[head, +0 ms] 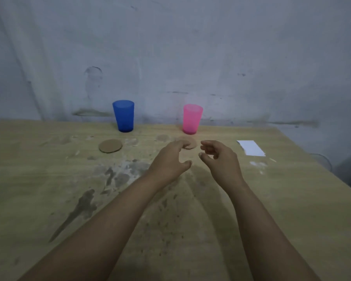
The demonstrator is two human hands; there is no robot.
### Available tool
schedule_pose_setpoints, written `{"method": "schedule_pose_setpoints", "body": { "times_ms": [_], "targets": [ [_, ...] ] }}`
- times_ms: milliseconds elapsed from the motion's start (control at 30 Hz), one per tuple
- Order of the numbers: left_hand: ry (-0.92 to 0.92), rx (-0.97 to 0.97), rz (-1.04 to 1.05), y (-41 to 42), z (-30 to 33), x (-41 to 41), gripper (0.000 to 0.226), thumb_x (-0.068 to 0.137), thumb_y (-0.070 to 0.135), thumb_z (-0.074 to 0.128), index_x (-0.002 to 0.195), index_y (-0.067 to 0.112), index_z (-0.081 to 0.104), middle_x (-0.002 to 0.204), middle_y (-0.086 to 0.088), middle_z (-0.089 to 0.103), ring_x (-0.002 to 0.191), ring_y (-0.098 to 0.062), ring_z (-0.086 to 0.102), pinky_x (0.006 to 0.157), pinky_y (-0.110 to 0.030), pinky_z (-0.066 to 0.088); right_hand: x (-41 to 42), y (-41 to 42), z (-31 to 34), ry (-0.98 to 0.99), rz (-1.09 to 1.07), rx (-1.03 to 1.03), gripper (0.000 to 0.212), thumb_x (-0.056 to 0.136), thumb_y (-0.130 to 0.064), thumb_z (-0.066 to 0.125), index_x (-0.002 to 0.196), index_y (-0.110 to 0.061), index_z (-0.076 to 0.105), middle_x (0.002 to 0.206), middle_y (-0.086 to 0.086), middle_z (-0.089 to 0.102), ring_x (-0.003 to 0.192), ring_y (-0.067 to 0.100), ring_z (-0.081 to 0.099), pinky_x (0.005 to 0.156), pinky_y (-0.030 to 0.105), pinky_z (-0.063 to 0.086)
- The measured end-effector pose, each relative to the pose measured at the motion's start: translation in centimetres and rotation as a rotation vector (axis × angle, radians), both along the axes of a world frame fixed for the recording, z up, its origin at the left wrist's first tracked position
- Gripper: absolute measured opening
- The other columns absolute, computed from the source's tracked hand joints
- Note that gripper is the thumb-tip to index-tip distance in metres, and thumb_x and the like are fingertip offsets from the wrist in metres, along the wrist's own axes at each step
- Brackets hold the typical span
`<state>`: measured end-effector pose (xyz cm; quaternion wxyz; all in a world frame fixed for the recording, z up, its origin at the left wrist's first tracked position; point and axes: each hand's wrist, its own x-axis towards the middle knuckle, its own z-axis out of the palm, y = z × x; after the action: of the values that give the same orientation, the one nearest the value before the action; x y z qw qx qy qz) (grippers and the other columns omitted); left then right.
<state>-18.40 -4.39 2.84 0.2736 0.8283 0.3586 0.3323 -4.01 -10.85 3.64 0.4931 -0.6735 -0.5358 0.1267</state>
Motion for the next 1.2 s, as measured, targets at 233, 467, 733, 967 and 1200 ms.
{"method": "schedule_pose_setpoints", "body": {
  "times_ms": [233, 467, 733, 967, 1200],
  "targets": [
    [-0.025, -0.074, 0.081, 6.0, -2.0, 3.2, 0.054, 0.079, 0.019, 0.067, 0.130, 0.025, 0.049, 0.131, 0.006, 0.052, 0.116, -0.009, 0.048, 0.087, -0.017, 0.032, 3.0, 7.1, -1.3, 0.021, -0.025, -0.014, 0.035, 0.079, -0.012, 0.067, 0.113, -0.019, 0.064, 0.102, -0.012, 0.064, 0.096, 0.007, 0.059, 0.073, 0.004, 0.036],
    [-0.049, -0.124, 0.179, 11.2, -4.9, 6.5, 0.062, 0.074, 0.023, 0.073, 0.132, 0.014, 0.051, 0.132, -0.002, 0.054, 0.121, -0.015, 0.048, 0.095, -0.015, 0.030, 6.7, 14.0, -3.1, 0.102, -0.069, 0.016, 0.036, 0.080, -0.008, 0.065, 0.114, -0.019, 0.062, 0.106, -0.009, 0.065, 0.099, 0.012, 0.060, 0.074, 0.009, 0.040],
    [-0.022, -0.047, 0.209, 13.1, -6.6, 7.4, 0.083, 0.070, 0.050, 0.074, 0.141, 0.024, 0.039, 0.141, 0.007, 0.045, 0.128, -0.006, 0.035, 0.101, -0.019, 0.027, 8.5, 19.8, -5.0, 0.323, -0.123, 0.038, 0.090, 0.072, -0.017, 0.077, 0.142, -0.029, 0.023, 0.124, -0.006, 0.048, 0.112, 0.014, 0.049, 0.089, 0.032, 0.042],
    [0.042, 0.022, 0.208, 13.2, -7.6, 7.6, 0.087, 0.073, 0.051, 0.072, 0.145, 0.023, 0.031, 0.147, 0.007, 0.037, 0.134, -0.007, 0.028, 0.106, -0.020, 0.021, 8.3, 23.3, -6.0, 0.376, -0.012, 0.020, 0.112, 0.063, -0.023, 0.081, 0.142, -0.042, 0.004, 0.123, -0.005, 0.043, 0.106, 0.014, 0.051, 0.078, 0.028, 0.050],
    [0.084, 0.034, 0.238, 13.2, -8.1, 7.6, 0.088, 0.073, 0.053, 0.069, 0.145, 0.019, 0.031, 0.147, 0.004, 0.037, 0.136, -0.011, 0.028, 0.110, -0.025, 0.023, 7.9, 23.8, -5.6, 0.463, -0.020, 0.100, 0.072, 0.065, -0.016, 0.081, 0.123, -0.030, 0.040, 0.110, -0.001, 0.055, 0.092, 0.010, 0.059, 0.051, 0.010, 0.048]
  ]
}}
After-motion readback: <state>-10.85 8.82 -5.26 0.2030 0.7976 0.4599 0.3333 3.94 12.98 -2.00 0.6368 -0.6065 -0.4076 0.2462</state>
